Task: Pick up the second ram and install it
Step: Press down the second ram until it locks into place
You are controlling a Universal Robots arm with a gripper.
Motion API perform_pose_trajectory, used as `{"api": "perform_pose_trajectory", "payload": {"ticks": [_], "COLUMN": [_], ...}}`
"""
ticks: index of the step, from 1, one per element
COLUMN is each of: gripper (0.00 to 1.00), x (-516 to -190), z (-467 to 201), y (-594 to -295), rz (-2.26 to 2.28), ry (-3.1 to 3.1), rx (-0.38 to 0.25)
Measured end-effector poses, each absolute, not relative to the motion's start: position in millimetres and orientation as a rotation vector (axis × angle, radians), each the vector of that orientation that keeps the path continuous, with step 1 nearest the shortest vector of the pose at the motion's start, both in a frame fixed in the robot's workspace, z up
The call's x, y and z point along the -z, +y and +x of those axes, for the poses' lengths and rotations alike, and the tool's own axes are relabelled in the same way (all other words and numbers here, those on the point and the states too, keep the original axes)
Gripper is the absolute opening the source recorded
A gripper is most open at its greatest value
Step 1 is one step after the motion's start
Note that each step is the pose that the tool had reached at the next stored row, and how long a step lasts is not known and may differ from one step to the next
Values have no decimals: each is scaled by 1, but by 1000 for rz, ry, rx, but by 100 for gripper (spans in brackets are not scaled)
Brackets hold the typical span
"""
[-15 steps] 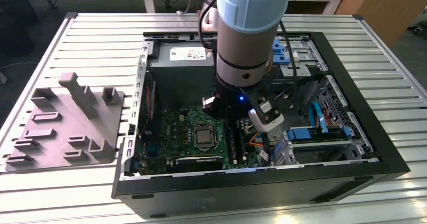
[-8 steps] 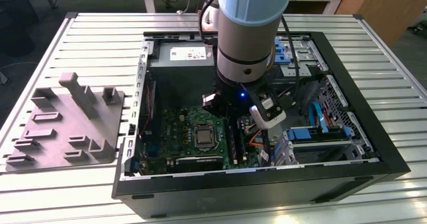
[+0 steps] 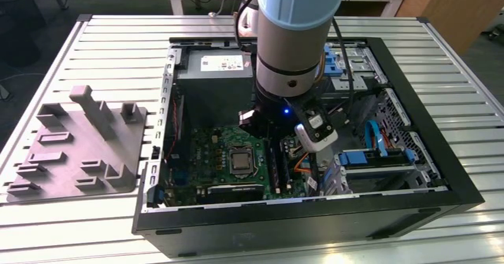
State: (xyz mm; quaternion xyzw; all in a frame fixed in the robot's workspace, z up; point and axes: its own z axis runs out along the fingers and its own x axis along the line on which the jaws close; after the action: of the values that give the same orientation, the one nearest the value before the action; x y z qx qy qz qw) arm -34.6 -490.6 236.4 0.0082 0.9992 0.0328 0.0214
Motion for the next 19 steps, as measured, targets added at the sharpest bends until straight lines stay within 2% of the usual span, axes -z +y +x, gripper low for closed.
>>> {"api": "perform_pose_trajectory", "payload": {"ticks": [5, 6, 19], "gripper": [18, 10, 10], "x": [-237, -237, -237], "z": [-35, -35, -35], "y": [-491, -491, -472], "rz": [26, 26, 26], "ry": [3097, 3097, 3097], "rx": [-102, -102, -102]}}
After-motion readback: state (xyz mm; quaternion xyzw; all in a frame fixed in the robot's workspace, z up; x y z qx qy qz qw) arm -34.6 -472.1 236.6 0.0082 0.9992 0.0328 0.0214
